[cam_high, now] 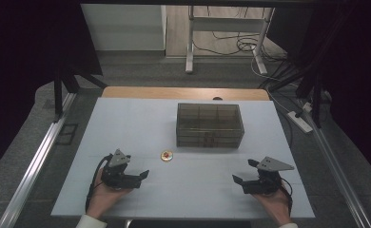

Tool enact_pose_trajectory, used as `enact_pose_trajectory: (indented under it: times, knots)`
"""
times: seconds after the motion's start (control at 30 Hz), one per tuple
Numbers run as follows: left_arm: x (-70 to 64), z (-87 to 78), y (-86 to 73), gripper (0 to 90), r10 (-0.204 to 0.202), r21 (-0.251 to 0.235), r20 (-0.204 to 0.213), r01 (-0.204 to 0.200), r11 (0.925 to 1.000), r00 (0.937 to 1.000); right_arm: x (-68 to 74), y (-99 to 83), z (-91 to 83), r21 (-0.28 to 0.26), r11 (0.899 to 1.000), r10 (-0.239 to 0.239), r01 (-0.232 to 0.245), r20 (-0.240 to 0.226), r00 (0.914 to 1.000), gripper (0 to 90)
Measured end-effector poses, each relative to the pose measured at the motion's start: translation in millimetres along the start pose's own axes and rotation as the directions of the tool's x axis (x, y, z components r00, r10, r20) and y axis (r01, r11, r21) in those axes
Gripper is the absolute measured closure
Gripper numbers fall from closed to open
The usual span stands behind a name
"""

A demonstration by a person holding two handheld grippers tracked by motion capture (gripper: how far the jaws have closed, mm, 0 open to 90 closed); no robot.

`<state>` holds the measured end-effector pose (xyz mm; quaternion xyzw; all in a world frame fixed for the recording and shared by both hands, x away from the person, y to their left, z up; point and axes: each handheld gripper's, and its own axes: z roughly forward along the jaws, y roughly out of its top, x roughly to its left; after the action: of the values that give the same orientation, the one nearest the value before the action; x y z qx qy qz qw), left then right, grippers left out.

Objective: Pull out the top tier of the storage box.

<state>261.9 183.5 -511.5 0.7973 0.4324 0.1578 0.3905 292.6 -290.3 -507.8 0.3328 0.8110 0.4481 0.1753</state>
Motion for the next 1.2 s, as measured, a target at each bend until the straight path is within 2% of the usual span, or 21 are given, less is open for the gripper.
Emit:
enact_pose_trajectory:
  times: [0.4, 1.03, 1.2]
  knots:
    - [1.6, 1.2, -0.2, 8.8, 0.002, 0.004, -0.004, -0.002, 1.0000, 1.0000, 9.3, 4.3, 10.7, 0.000, 1.000, -0.022, 0.022, -0.011, 0.9997, 10.4]
    - [0.1, 3.3, 0.5, 8.8, 0.009, 0.010, -0.007, -0.009, 0.9999, 0.9999, 22.5, 12.6, 28.1, -0.001, 0.998, -0.060, 0.060, 0.009, 0.9982, 10.4]
    - [0.5, 2.7, 0.6, 8.8, 0.009, 0.007, -0.007, -0.009, 0.9999, 0.9999, 28.5, 15.1, 33.6, 0.006, 0.997, -0.073, 0.073, -0.003, 0.9973, 10.4]
